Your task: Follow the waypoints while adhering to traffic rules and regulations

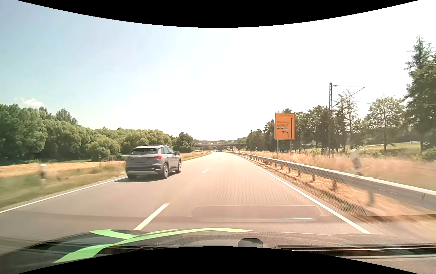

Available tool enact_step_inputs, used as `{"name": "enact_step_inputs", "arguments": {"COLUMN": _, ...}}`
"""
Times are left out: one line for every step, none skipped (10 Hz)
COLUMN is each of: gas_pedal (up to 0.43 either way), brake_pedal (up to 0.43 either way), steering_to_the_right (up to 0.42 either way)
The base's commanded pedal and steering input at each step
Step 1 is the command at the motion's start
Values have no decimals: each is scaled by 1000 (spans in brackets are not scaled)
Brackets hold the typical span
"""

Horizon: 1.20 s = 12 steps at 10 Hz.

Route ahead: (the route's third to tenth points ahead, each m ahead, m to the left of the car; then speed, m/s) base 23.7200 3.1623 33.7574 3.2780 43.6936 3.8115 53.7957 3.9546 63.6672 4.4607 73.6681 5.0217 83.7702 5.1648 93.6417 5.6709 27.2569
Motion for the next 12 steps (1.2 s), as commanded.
{"name": "enact_step_inputs", "arguments": {"gas_pedal": 220, "brake_pedal": 0, "steering_to_the_right": -4}}
{"name": "enact_step_inputs", "arguments": {"gas_pedal": 228, "brake_pedal": 0, "steering_to_the_right": -4}}
{"name": "enact_step_inputs", "arguments": {"gas_pedal": 228, "brake_pedal": 0, "steering_to_the_right": -5}}
{"name": "enact_step_inputs", "arguments": {"gas_pedal": 240, "brake_pedal": 0, "steering_to_the_right": -5}}
{"name": "enact_step_inputs", "arguments": {"gas_pedal": 240, "brake_pedal": 0, "steering_to_the_right": -5}}
{"name": "enact_step_inputs", "arguments": {"gas_pedal": 248, "brake_pedal": 0, "steering_to_the_right": -4}}
{"name": "enact_step_inputs", "arguments": {"gas_pedal": 248, "brake_pedal": 0, "steering_to_the_right": -3}}
{"name": "enact_step_inputs", "arguments": {"gas_pedal": 260, "brake_pedal": 0, "steering_to_the_right": -3}}
{"name": "enact_step_inputs", "arguments": {"gas_pedal": 260, "brake_pedal": 0, "steering_to_the_right": -3}}
{"name": "enact_step_inputs", "arguments": {"gas_pedal": 260, "brake_pedal": 0, "steering_to_the_right": -3}}
{"name": "enact_step_inputs", "arguments": {"gas_pedal": 260, "brake_pedal": 0, "steering_to_the_right": -3}}
{"name": "enact_step_inputs", "arguments": {"gas_pedal": 260, "brake_pedal": 0, "steering_to_the_right": -3}}
